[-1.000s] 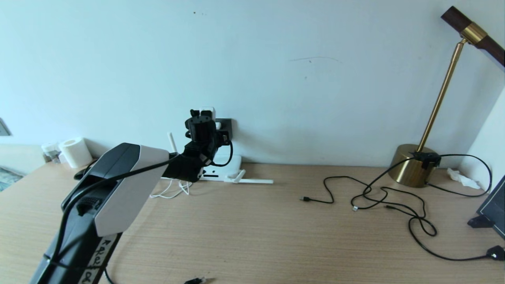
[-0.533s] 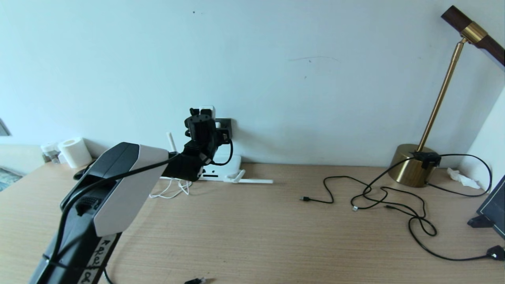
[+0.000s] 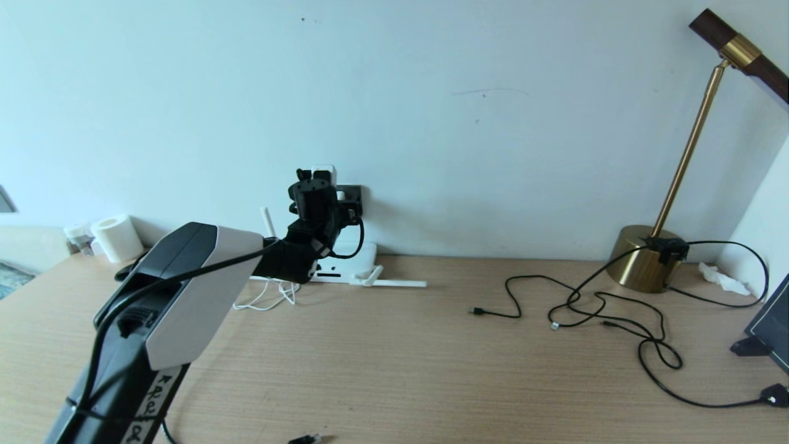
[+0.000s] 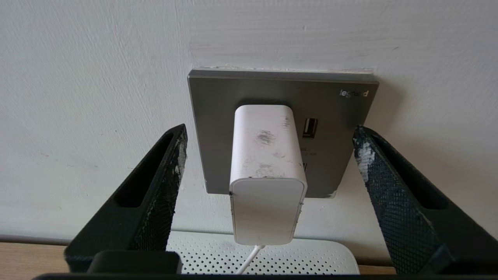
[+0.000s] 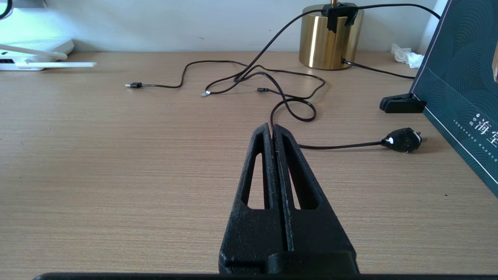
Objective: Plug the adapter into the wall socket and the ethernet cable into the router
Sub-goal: Plug plug into socket, then pick up cable
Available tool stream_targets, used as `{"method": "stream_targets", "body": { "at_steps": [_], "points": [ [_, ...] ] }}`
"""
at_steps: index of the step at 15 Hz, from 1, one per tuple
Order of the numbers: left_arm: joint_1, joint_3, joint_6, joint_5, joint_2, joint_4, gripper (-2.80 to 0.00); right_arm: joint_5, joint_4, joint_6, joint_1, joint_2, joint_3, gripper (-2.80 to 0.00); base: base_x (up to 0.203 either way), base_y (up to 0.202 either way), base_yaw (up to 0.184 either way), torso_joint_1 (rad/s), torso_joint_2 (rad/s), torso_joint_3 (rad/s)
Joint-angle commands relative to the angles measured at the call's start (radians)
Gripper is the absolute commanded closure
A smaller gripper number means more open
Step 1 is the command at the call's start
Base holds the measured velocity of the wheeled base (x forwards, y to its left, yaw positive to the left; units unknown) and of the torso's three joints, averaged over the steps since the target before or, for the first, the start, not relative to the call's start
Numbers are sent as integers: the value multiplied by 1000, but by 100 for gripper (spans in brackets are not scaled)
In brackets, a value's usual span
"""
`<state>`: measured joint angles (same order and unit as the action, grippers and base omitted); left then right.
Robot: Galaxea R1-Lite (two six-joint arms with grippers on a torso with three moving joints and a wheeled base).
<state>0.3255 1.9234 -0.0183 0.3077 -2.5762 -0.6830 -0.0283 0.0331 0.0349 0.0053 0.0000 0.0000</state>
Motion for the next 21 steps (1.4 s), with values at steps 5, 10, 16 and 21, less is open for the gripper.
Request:
{"method": "stream_targets", "body": {
  "at_steps": [5,10,16,21],
  "points": [
    [18,-147,-1,3,61,-58,-280,-1,1,0,1,0,9,0,0,0,0,0,0,0],
    [80,-578,4,-21,386,-162,-280,-1,1,0,-1,0,9,0,0,0,0,0,0,0],
    [119,-978,-21,-144,861,-126,0,-1,1,0,1,0,9,0,0,0,0,0,0,0],
    [122,-1088,-194,-447,1260,816,0,1,1,0,1,0,9,0,0,0,0,0,0,0]
  ]
}}
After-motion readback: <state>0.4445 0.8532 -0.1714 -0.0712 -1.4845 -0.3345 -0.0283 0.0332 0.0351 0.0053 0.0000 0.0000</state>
